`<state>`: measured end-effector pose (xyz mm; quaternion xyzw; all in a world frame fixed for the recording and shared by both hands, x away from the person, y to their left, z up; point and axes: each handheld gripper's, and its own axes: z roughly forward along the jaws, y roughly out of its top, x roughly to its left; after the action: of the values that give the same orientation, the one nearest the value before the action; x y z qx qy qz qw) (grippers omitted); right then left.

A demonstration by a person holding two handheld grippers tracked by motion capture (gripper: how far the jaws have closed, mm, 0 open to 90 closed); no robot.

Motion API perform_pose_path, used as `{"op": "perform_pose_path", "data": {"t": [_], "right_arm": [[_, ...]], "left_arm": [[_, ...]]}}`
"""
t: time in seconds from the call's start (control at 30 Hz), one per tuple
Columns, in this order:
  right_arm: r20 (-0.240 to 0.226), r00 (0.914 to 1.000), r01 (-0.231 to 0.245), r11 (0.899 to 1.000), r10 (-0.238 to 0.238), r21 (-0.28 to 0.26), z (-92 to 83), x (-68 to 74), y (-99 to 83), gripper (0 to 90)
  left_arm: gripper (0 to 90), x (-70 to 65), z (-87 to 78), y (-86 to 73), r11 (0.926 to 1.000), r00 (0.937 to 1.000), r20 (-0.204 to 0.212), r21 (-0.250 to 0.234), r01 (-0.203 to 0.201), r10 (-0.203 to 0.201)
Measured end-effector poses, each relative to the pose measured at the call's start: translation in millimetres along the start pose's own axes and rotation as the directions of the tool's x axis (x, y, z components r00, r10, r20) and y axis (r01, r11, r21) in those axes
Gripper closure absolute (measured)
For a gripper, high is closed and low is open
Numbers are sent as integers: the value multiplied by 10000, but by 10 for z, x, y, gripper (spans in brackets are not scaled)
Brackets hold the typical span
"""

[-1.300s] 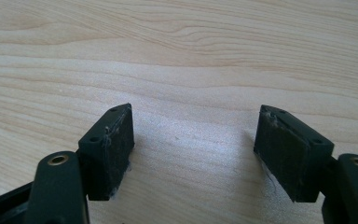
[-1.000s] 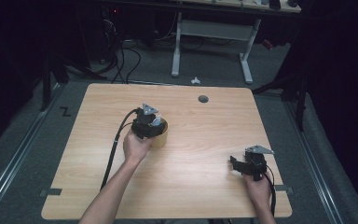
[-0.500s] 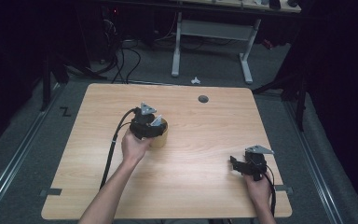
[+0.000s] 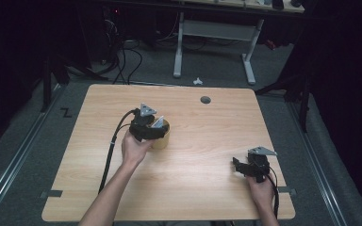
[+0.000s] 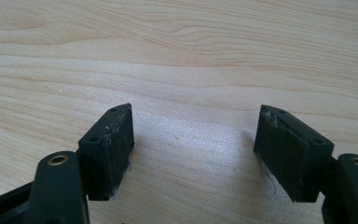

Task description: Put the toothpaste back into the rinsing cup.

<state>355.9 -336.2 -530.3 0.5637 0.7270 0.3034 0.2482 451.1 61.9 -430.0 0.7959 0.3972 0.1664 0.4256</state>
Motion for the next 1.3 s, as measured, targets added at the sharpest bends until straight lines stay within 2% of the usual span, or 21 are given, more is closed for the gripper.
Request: {"op": "perform_pose_path", "data": {"t": [0.97, 1.17, 1.3], "right_arm": [[-1, 10000, 0, 10000, 0, 0, 0, 0, 0, 285], [-2, 10000, -3, 10000, 3, 0, 0, 0, 0, 285], [-1, 10000, -1, 10000, 1, 0, 0, 0, 0, 285]], "left_arm": [[337, -28, -172, -32, 9992, 10000, -46, -387, -43, 42], [346, -40, -216, -68, 9983, 9997, -230, -559, -134, 121], [347, -33, -236, -85, 9986, 9994, -287, -480, -198, 184]]}}
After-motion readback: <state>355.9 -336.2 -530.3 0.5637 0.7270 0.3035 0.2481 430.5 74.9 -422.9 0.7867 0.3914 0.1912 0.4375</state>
